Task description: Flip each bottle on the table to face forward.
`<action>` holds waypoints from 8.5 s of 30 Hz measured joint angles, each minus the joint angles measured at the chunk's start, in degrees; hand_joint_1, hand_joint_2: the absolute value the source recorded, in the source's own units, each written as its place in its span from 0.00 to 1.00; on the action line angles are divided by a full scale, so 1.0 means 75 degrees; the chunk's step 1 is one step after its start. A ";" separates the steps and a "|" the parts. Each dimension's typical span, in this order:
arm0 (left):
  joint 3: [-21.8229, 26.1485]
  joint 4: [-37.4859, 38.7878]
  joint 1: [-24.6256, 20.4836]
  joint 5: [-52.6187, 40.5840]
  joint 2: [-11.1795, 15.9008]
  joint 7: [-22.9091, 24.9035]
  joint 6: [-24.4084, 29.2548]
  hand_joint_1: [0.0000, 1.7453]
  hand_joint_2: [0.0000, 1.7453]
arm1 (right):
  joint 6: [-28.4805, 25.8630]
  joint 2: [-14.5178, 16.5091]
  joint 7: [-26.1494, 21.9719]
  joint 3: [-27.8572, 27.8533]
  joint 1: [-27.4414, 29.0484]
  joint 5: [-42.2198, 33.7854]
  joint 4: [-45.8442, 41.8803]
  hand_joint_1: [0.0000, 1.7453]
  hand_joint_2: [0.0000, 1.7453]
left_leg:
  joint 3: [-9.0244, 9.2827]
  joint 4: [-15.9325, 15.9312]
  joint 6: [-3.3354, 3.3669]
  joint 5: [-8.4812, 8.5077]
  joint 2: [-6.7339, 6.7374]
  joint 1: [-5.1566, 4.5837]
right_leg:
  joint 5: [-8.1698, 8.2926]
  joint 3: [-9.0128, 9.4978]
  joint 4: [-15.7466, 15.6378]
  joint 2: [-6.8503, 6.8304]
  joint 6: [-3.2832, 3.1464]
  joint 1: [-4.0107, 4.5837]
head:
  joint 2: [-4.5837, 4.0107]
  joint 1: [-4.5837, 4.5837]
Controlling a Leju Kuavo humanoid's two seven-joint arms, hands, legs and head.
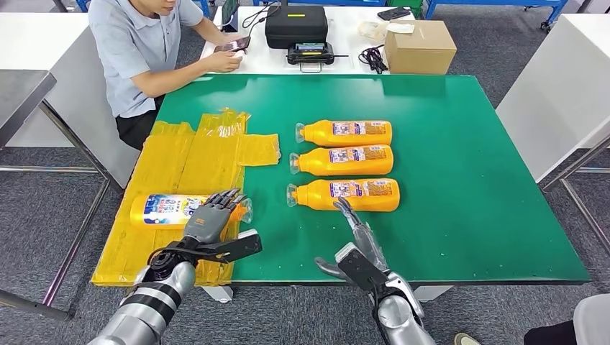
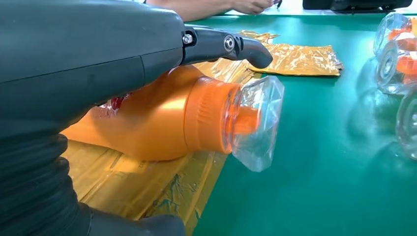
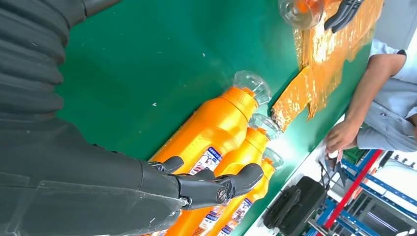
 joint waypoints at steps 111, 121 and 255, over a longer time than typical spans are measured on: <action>-0.1928 -0.4792 0.2216 0.3911 -0.1201 -0.1163 0.0106 0.00 1.00 | -0.1422 -0.1945 0.3330 0.0711 -0.0848 0.6301 0.0139 0.00 1.00 | -0.0081 0.0003 0.0003 0.0001 0.0002 -0.0001 | 0.0002 -0.0075 -0.0002 0.0000 0.0004 0.0000 | 0.0000 -0.0004; -0.1926 -0.4782 0.2216 0.3910 -0.1202 -0.1163 0.0035 0.00 1.00 | -0.1437 -0.1942 0.3346 0.0673 -0.1147 0.6138 0.0817 0.00 1.00 | -0.0081 0.0003 0.0003 0.0001 0.0004 -0.0001 | 0.0003 -0.0076 -0.0002 0.0001 0.0004 -0.0001 | 0.0000 -0.0002; -0.1511 -0.1304 0.0734 1.2629 -0.1737 -0.2132 -0.1480 1.00 1.00 | 0.0646 -0.0020 0.0382 0.2134 -0.2281 -0.0482 0.1936 0.00 1.00 | -0.0109 0.0005 0.0009 0.0010 0.0040 0.0000 | 0.0028 -0.0117 0.0001 0.0021 -0.0003 0.0002 | 0.0000 -0.0002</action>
